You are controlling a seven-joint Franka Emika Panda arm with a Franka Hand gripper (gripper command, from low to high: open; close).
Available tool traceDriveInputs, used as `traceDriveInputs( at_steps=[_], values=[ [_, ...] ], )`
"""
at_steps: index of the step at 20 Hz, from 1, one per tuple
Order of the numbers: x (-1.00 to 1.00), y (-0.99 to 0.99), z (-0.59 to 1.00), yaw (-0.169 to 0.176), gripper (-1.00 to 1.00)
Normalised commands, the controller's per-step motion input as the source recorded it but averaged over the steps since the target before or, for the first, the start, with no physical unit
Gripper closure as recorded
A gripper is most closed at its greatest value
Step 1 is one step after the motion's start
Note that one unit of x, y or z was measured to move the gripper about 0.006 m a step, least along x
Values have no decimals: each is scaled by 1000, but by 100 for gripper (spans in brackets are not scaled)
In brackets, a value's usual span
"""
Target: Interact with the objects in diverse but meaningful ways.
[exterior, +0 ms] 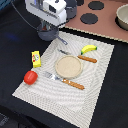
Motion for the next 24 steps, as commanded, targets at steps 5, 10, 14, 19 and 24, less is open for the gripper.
traceDriveInputs(
  at_steps=[5,10,14,19,24],
  values=[
    [-286,1,-1,30,-100],
    [-135,-31,498,-36,-100],
    [-35,-165,241,-141,-100],
    [-22,-219,23,-191,-100],
    [-50,-245,-78,-210,-100]
  ],
)
